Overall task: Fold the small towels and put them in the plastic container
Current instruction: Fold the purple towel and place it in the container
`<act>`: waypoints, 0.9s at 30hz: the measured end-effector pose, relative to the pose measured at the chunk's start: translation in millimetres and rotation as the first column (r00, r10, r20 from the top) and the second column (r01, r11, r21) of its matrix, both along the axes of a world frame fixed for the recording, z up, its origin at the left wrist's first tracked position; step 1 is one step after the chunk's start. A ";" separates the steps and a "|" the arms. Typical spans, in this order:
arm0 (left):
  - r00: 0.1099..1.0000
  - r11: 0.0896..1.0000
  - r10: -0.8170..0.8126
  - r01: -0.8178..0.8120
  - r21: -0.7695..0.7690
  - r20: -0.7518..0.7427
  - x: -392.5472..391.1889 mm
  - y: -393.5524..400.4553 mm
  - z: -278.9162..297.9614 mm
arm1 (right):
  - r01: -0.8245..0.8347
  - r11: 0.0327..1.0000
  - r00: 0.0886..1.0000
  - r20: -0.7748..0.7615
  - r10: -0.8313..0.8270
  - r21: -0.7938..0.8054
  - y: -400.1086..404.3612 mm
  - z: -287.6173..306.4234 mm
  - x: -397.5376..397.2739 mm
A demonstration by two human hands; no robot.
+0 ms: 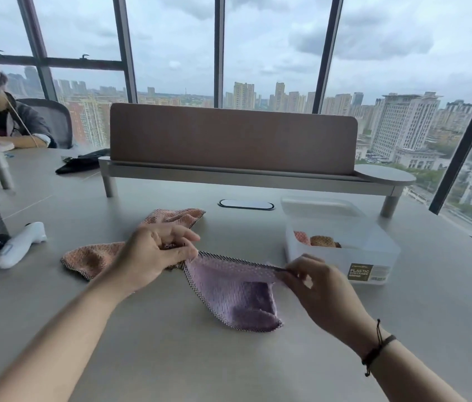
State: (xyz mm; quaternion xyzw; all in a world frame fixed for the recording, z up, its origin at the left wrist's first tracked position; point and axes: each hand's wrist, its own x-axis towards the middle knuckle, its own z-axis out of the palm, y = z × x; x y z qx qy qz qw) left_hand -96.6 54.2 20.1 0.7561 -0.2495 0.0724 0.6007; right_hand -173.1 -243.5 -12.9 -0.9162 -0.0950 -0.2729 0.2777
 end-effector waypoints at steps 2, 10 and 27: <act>0.999 0.995 -0.048 0.048 -0.084 -0.002 -6.4 9.0 26.0 | -0.017 0.987 0.999 0.030 0.013 0.157 -2.7 31.9 -9.0; 0.967 0.945 -0.248 0.228 -0.234 -0.060 -8.3 27.8 80.1 | -0.161 0.921 0.975 0.200 0.093 0.355 -7.0 100.3 -22.0; 0.950 0.931 0.309 -0.296 0.214 -0.031 60.8 -29.4 -83.1 | 0.315 0.934 0.918 -0.195 -0.346 -0.170 -22.8 -59.8 58.9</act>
